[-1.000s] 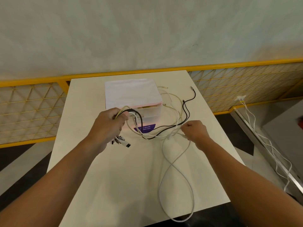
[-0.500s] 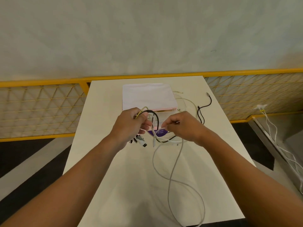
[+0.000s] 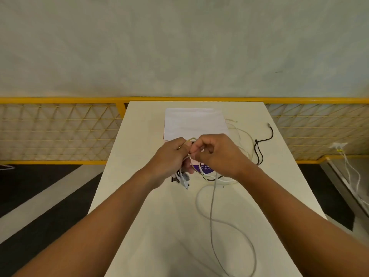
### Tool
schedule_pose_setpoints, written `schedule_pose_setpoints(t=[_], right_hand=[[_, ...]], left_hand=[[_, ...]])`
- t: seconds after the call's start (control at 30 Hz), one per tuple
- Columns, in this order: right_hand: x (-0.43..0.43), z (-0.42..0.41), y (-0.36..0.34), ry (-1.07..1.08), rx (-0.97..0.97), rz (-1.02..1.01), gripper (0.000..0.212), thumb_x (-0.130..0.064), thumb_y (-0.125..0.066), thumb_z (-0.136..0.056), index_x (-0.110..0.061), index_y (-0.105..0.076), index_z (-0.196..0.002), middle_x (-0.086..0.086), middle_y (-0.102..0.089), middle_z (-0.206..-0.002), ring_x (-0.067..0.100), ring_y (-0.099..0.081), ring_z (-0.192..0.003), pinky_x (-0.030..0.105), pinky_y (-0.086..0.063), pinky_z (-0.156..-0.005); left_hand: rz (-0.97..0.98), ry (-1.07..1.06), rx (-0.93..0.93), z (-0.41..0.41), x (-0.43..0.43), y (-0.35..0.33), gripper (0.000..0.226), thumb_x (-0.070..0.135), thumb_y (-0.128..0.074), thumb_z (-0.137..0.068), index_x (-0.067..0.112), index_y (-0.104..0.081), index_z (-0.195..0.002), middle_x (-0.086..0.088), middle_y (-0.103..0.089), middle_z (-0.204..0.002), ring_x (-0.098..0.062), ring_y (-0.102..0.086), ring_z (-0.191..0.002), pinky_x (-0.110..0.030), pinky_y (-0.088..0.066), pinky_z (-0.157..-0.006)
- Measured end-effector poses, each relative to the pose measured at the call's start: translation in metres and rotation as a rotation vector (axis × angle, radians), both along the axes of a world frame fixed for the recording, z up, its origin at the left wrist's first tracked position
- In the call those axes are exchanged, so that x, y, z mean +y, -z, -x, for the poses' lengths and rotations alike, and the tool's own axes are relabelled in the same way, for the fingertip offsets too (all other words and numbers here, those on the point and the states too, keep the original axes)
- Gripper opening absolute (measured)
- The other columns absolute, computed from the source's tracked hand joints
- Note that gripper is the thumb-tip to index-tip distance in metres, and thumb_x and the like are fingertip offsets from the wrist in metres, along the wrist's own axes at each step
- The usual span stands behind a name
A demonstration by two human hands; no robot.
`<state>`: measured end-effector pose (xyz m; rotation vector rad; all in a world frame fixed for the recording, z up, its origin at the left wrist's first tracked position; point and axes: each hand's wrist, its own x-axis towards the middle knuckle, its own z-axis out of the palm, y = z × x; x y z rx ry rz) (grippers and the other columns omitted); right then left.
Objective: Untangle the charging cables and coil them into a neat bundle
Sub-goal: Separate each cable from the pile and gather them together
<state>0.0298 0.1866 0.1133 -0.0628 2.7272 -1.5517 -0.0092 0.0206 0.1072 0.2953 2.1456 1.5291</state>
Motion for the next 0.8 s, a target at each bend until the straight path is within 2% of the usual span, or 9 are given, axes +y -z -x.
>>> schedule_pose_setpoints(t=[0.07, 0.17, 0.23, 0.3, 0.37, 0.47, 0.63, 0.73, 0.8], right_hand=[[-0.003, 0.004, 0.001, 0.022, -0.015, 0.060, 0.018, -0.011, -0.079, -0.084, -0.019, -0.066, -0.095, -0.005, -0.069, -0.077, 0.015, -0.062, -0.062, 0.037, -0.056, -0.065], [-0.005, 0.010, -0.001, 0.023, -0.041, -0.012, 0.043, -0.026, -0.083, -0.081, -0.031, -0.059, -0.116, -0.005, -0.061, -0.088, 0.006, -0.057, -0.066, 0.025, -0.050, -0.064], [-0.006, 0.013, -0.005, -0.015, -0.051, -0.151, 0.056, -0.038, -0.083, -0.081, -0.039, -0.055, -0.129, -0.010, -0.057, -0.104, 0.005, -0.058, -0.085, 0.022, -0.047, -0.076], [-0.006, 0.016, -0.008, -0.082, -0.046, -0.208, 0.052, -0.041, -0.082, -0.080, -0.038, -0.061, -0.127, -0.014, -0.060, -0.116, 0.005, -0.056, -0.104, 0.026, -0.049, -0.088], [-0.007, 0.017, -0.009, -0.157, -0.073, -0.197, 0.036, -0.038, -0.084, -0.078, -0.032, -0.072, -0.111, -0.018, -0.068, -0.109, 0.005, -0.060, -0.104, 0.033, -0.052, -0.091], [-0.008, 0.018, -0.010, -0.193, -0.082, -0.218, 0.017, -0.034, -0.083, -0.080, -0.023, -0.076, -0.090, -0.009, -0.073, -0.085, 0.012, -0.066, -0.083, 0.043, -0.056, -0.084], [-0.009, 0.021, -0.020, -0.116, -0.080, -0.211, 0.021, -0.036, -0.079, -0.084, -0.015, -0.076, -0.086, 0.004, -0.071, -0.078, 0.027, -0.066, -0.080, 0.042, -0.054, -0.073], [-0.010, 0.023, -0.022, -0.064, -0.064, -0.160, 0.019, -0.036, -0.081, -0.083, -0.017, -0.077, -0.083, 0.003, -0.071, -0.076, 0.028, -0.065, -0.080, 0.044, -0.055, -0.074], [-0.010, 0.024, -0.023, -0.031, -0.060, -0.122, 0.016, -0.033, -0.081, -0.083, -0.018, -0.077, -0.081, 0.002, -0.072, -0.076, 0.028, -0.066, -0.080, 0.045, -0.055, -0.076]], left_hand=[[-0.007, -0.003, -0.021, 0.001, -0.003, 0.000, 0.033, 0.031, -0.044, -0.106, 0.012, -0.053, -0.080, 0.003, -0.051, -0.059, -0.019, -0.052, -0.053, -0.040, -0.051, -0.067], [0.039, 0.018, 0.012, -0.001, -0.005, -0.005, 0.037, 0.031, -0.041, -0.107, 0.012, -0.050, -0.077, 0.004, -0.043, -0.060, -0.014, -0.036, -0.049, -0.029, -0.035, -0.052], [0.063, 0.033, 0.028, -0.001, -0.007, -0.008, 0.040, 0.037, -0.041, -0.107, 0.012, -0.050, -0.076, 0.005, -0.042, -0.060, -0.011, -0.033, -0.048, -0.024, -0.030, -0.048], [0.068, 0.051, 0.048, -0.001, -0.010, -0.011, 0.041, 0.042, -0.043, -0.105, 0.012, -0.054, -0.078, 0.007, -0.040, -0.058, -0.012, -0.032, -0.050, -0.023, -0.030, -0.047], [0.075, 0.067, 0.083, 0.000, -0.014, -0.012, 0.040, 0.042, -0.046, -0.104, 0.015, -0.060, -0.079, 0.012, -0.042, -0.051, -0.014, -0.034, -0.051, -0.022, -0.031, -0.046], [0.071, 0.094, 0.136, 0.003, -0.020, -0.012, 0.034, 0.040, -0.055, -0.100, 0.016, -0.060, -0.076, 0.014, -0.045, -0.049, -0.011, -0.038, -0.048, -0.021, -0.033, -0.045], [0.092, 0.177, 0.077, 0.011, -0.037, -0.009, 0.034, 0.044, -0.061, -0.094, 0.011, -0.066, -0.092, -0.002, -0.062, -0.064, -0.013, -0.056, -0.058, -0.023, -0.042, -0.053], [0.083, 0.247, 0.081, 0.015, -0.044, -0.007, 0.039, 0.057, -0.053, -0.089, 0.027, -0.071, -0.108, -0.002, -0.074, -0.082, -0.012, -0.066, -0.074, -0.025, -0.048, -0.068], [0.050, 0.242, 0.082, 0.017, -0.048, -0.007, 0.043, 0.062, -0.048, -0.085, 0.031, -0.070, -0.107, -0.001, -0.073, -0.079, -0.011, -0.068, -0.075, -0.028, -0.050, -0.073]])
